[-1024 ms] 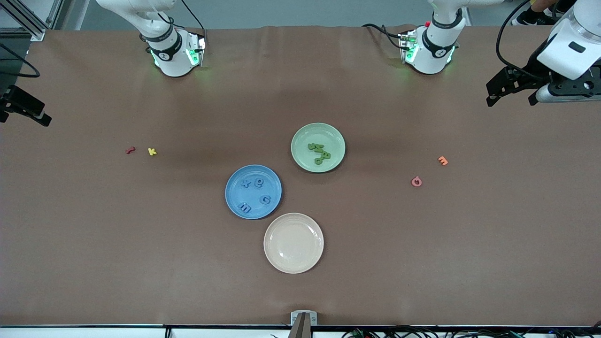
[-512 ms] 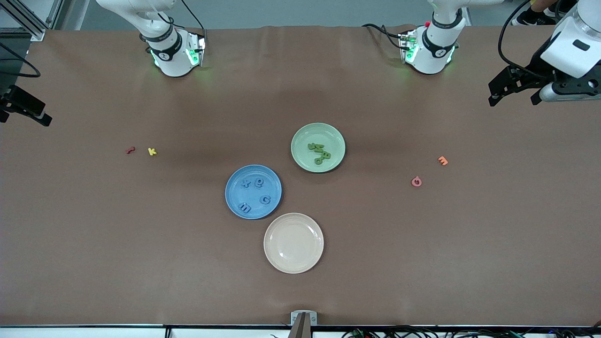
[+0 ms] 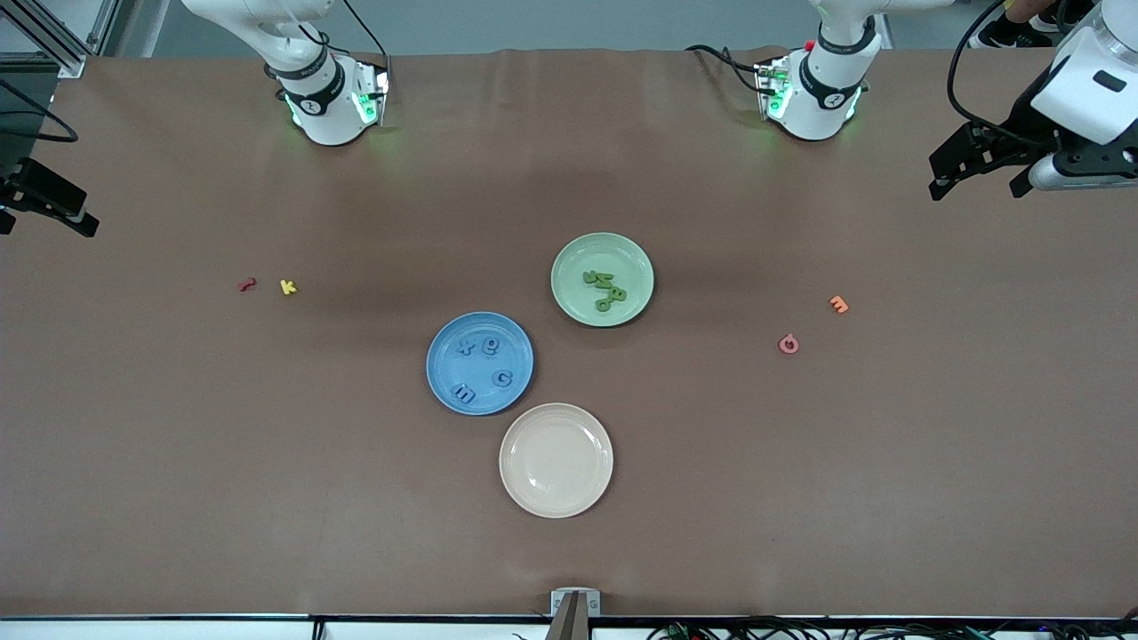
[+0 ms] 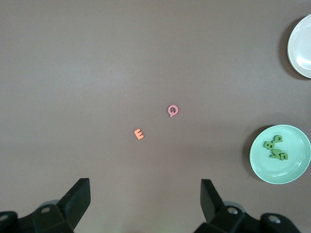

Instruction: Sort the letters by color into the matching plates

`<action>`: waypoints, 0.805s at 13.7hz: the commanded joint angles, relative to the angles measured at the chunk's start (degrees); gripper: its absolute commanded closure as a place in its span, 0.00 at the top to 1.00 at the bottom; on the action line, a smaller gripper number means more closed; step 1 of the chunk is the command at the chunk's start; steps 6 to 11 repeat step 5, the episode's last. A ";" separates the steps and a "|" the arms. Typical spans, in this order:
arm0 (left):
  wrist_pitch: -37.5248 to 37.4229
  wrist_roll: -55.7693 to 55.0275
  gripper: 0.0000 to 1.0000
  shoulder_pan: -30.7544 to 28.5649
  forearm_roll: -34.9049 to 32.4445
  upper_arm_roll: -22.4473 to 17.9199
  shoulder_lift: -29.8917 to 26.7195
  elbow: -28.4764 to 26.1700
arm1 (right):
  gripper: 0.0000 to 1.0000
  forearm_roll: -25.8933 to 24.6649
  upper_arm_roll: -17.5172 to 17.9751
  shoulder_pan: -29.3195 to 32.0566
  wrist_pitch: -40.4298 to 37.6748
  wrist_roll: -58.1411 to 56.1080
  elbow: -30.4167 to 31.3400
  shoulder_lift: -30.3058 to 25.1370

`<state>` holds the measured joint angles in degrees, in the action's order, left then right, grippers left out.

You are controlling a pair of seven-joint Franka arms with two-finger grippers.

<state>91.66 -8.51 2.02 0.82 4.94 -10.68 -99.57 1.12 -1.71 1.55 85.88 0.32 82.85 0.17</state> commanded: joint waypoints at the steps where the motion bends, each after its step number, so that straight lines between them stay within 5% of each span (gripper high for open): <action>1: -1.93 0.78 1.00 -0.26 -0.91 -0.20 1.01 2.27 | 1.00 -0.51 0.56 0.73 -0.18 -0.76 -0.84 0.10; 11: -3.06 0.78 1.00 0.09 -2.58 -0.02 2.24 4.29 | 1.00 -0.51 0.48 0.73 -0.27 -1.11 -0.93 0.10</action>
